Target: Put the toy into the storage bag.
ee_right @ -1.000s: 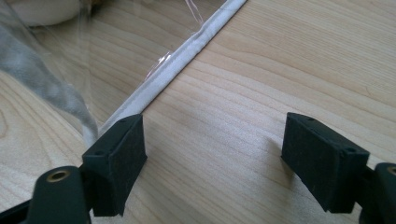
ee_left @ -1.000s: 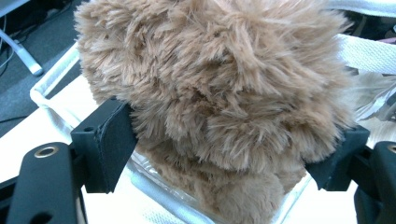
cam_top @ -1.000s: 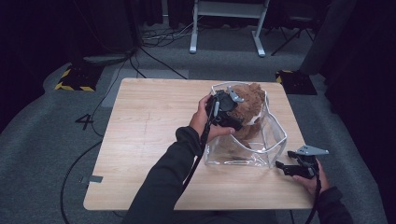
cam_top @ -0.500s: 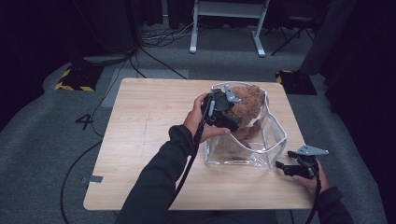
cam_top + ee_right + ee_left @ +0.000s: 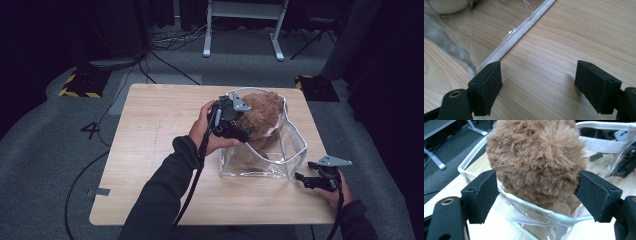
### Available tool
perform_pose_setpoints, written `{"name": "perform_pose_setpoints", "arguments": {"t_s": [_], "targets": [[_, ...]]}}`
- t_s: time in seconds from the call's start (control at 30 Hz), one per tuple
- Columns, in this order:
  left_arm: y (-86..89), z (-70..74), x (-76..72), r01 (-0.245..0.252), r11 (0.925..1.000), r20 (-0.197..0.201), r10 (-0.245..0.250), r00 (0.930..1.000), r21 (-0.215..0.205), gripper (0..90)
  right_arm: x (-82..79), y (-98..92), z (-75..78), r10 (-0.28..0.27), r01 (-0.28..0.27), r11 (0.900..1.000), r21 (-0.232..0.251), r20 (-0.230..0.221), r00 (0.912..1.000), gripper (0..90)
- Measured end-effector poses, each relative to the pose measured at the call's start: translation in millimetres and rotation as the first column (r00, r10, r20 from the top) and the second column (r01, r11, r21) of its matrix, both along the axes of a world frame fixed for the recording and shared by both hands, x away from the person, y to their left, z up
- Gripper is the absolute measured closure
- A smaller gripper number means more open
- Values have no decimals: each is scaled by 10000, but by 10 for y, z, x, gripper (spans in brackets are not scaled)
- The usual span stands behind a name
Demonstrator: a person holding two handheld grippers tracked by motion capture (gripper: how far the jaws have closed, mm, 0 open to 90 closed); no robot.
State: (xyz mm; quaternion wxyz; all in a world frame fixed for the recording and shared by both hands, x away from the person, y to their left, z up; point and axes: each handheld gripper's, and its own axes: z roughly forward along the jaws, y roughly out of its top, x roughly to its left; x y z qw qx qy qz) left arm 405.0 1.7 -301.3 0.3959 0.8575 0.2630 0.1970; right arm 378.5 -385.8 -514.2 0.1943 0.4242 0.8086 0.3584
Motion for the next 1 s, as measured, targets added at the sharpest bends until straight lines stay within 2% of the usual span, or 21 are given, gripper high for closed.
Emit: {"name": "perform_pose_setpoints", "arguments": {"t_s": [0.13, 0.3, 0.73, 0.8, 0.9, 1.0], "targets": [[49, 18, -33, 72, 10000, 38, -72, 10000, -23, 195, 0, 0, 0, -1, 1, 10000, 0, 1, 10000, 216], [104, 26, -53, 98, 9998, 96, -100, 9999, 153, 192, 0, 0, 0, 1, -1, 10000, -3, 6, 10000, 216], [331, -38, -79, -285, 9996, 121, 285, 9995, 50, 193, 0, 0, 0, 1, -1, 10000, -5, 6, 10000, 216], [352, -57, -86, -340, 9992, 283, 334, 9990, 225, 194, 0, 0, 0, 2, -2, 10000, -6, 10, 10000, 216], [394, -80, -72, -342, 9990, 240, 335, 9992, 294, 193, 0, 0, 0, 0, 0, 10000, -2, 4, 10000, 216], [469, -91, -52, -362, 9992, 241, 358, 9991, 160, 192, 0, 0, 0, 3, -3, 10000, -6, 9, 10000, 216]]}}
